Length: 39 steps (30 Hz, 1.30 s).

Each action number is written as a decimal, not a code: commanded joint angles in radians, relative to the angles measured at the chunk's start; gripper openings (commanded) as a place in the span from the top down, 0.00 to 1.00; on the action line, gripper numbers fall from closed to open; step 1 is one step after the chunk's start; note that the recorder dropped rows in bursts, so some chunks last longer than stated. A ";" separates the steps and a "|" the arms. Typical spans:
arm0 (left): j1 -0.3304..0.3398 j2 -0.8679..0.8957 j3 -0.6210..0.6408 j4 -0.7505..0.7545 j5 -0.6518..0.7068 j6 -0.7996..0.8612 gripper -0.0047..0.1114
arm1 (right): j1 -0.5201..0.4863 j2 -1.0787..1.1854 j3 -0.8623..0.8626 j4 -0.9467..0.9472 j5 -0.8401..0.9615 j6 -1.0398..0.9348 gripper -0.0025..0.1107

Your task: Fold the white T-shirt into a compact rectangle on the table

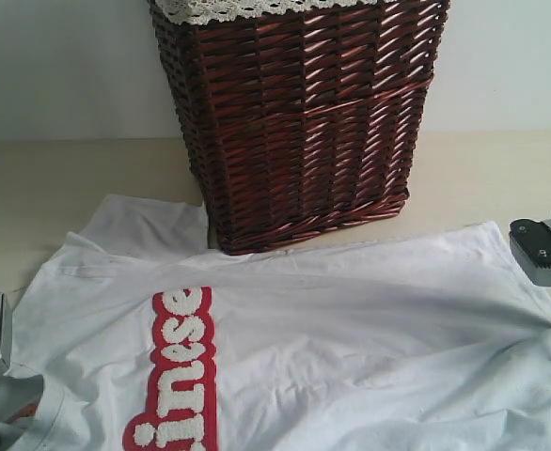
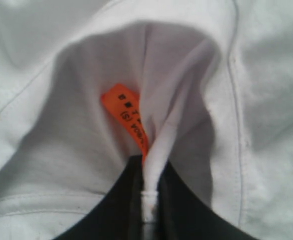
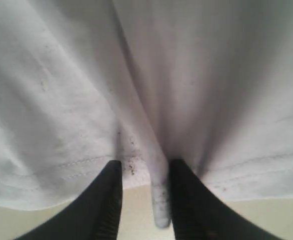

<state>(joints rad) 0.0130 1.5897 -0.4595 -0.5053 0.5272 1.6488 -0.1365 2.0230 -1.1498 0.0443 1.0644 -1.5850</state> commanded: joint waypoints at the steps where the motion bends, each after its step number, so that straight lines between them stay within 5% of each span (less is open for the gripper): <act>1: -0.002 0.011 0.014 0.030 0.016 -0.007 0.96 | -0.008 0.017 0.013 -0.017 -0.031 -0.009 0.87; 3: -0.002 0.011 0.014 0.030 0.016 -0.007 0.96 | -0.008 0.017 0.013 -0.017 -0.031 -0.009 0.98; 13: -0.002 -0.005 0.012 0.028 0.012 -0.040 0.96 | -0.008 0.003 0.013 0.019 -0.031 0.071 0.98; 20: -0.002 -0.179 -0.105 0.059 0.008 -0.175 0.96 | -0.008 -0.132 0.013 0.037 -0.045 0.071 0.98; 25: 0.000 -0.245 -0.212 0.235 0.023 -0.464 0.96 | -0.008 -0.267 0.013 0.034 -0.046 0.084 0.98; 33: 0.000 -0.342 -0.300 0.604 0.180 -0.550 0.96 | -0.008 -0.488 0.013 0.033 -0.032 0.107 0.98; 39: 0.000 -0.428 -0.441 0.702 0.224 -0.605 0.96 | -0.008 -0.627 0.013 0.037 -0.018 0.106 0.98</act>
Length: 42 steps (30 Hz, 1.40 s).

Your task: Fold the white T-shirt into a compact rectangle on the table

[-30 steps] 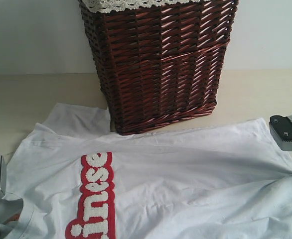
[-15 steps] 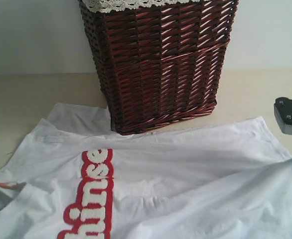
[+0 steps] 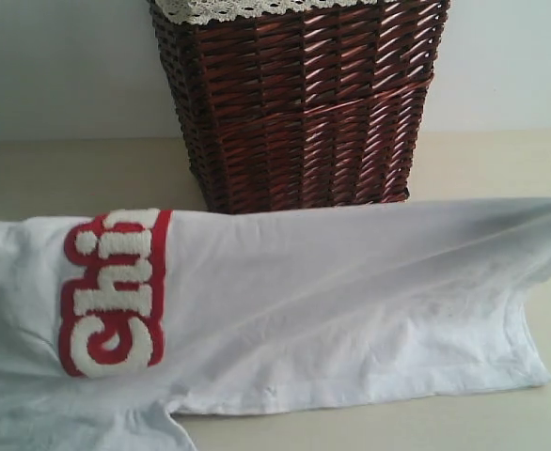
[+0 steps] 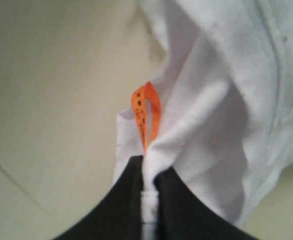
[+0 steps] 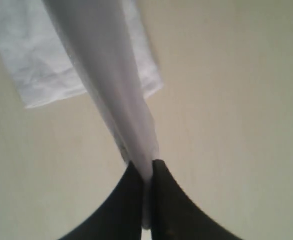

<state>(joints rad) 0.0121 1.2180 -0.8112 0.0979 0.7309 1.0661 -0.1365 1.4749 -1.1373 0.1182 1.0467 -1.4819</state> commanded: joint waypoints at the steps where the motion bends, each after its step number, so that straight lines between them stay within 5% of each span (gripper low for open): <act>1: -0.001 -0.076 -0.115 0.098 0.016 -0.017 0.96 | -0.008 -0.104 0.000 -0.037 -0.002 0.002 0.98; 8: -0.001 -0.247 -0.256 0.074 0.011 -0.016 0.96 | -0.008 -0.301 0.000 0.008 0.009 0.010 0.98; 19: -0.001 -0.510 -0.263 0.042 0.110 -0.025 0.96 | -0.008 -0.544 0.000 0.070 0.174 0.072 0.98; 33: -0.001 -0.791 -0.257 -0.238 0.442 -0.032 0.96 | -0.008 -0.776 0.007 0.078 0.174 0.277 0.98; 42: -0.001 -0.805 -0.128 -0.385 0.490 -0.034 0.96 | -0.008 -0.844 0.287 0.087 0.174 0.298 0.98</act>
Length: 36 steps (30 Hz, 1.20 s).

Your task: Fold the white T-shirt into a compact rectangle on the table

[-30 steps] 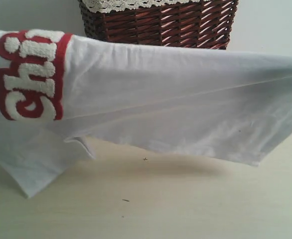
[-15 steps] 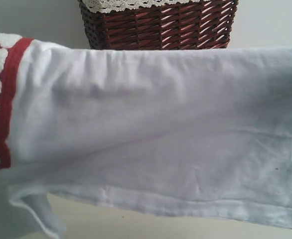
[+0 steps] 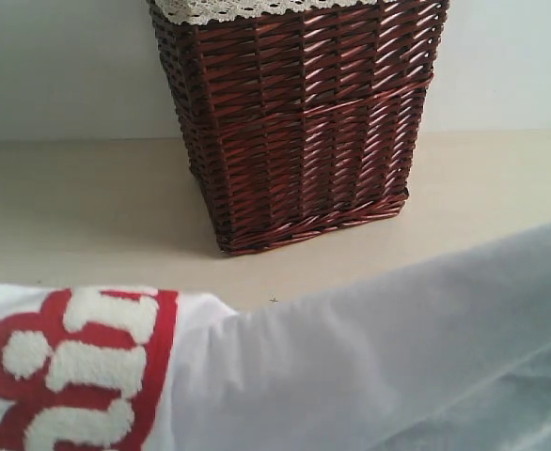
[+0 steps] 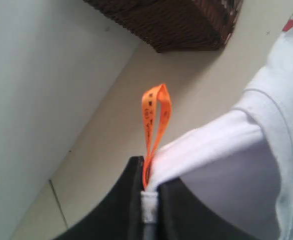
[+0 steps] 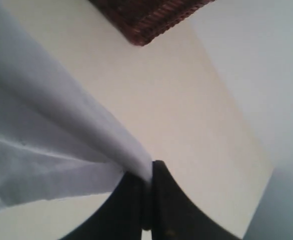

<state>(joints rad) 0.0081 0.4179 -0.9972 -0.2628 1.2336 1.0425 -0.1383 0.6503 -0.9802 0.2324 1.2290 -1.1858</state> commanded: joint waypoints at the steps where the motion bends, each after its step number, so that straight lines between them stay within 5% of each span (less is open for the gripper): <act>1: 0.003 -0.003 0.075 -0.022 -0.013 -0.010 0.96 | -0.006 -0.023 0.160 -0.037 -0.008 -0.001 0.98; 5: 0.003 -0.003 0.163 0.006 -0.034 -0.002 0.96 | -0.006 -0.026 0.307 -0.120 -0.008 -0.001 0.98; 14: 0.003 0.082 0.434 0.015 -0.484 -0.002 0.96 | -0.006 0.026 0.408 -0.232 -0.269 -0.022 0.98; 24: 0.003 -0.054 0.240 -0.083 -0.437 -0.108 0.96 | -0.006 -0.110 0.404 -0.184 -0.067 -0.006 0.98; 36: 0.003 -0.340 0.160 -0.168 -0.102 -0.104 0.96 | -0.006 -0.564 0.394 -0.116 -0.008 0.015 0.98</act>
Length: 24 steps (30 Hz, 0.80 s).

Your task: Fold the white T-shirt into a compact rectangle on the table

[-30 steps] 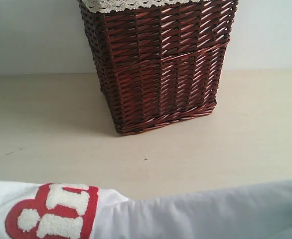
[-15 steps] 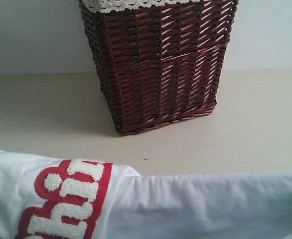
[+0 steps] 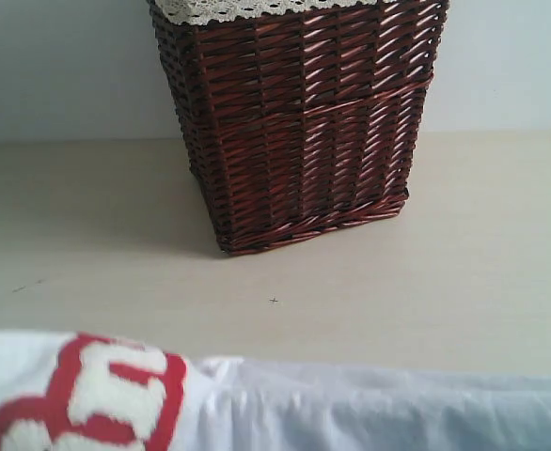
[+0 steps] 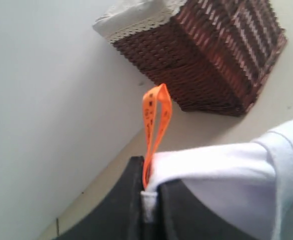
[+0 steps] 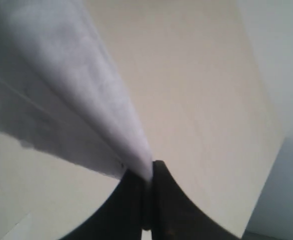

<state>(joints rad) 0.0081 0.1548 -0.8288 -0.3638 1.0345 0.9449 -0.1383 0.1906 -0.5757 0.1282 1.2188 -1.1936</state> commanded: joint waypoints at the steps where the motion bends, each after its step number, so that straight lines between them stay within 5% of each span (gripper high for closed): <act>1: 0.003 -0.104 -0.008 -0.082 0.099 -0.007 0.96 | -0.006 -0.128 -0.021 -0.008 0.002 0.029 0.98; 5: 0.003 -0.155 -0.035 -0.142 0.086 -0.013 0.96 | -0.006 -0.191 -0.082 0.013 0.002 0.038 0.98; 7: 0.003 -0.155 -0.087 -0.146 0.102 -0.145 0.96 | -0.006 -0.191 -0.116 0.014 0.002 0.075 0.98; 14: 0.013 -0.155 -0.060 0.043 0.072 -0.295 0.96 | -0.006 -0.191 -0.108 0.034 0.002 0.130 0.98; 24: 0.015 -0.155 0.389 0.090 0.023 -0.045 0.96 | -0.006 -0.191 0.079 -0.034 0.002 -0.048 0.98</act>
<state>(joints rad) 0.0188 0.0064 -0.4923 -0.2799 1.1191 0.8475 -0.1383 0.0038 -0.5044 0.1055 1.2349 -1.2134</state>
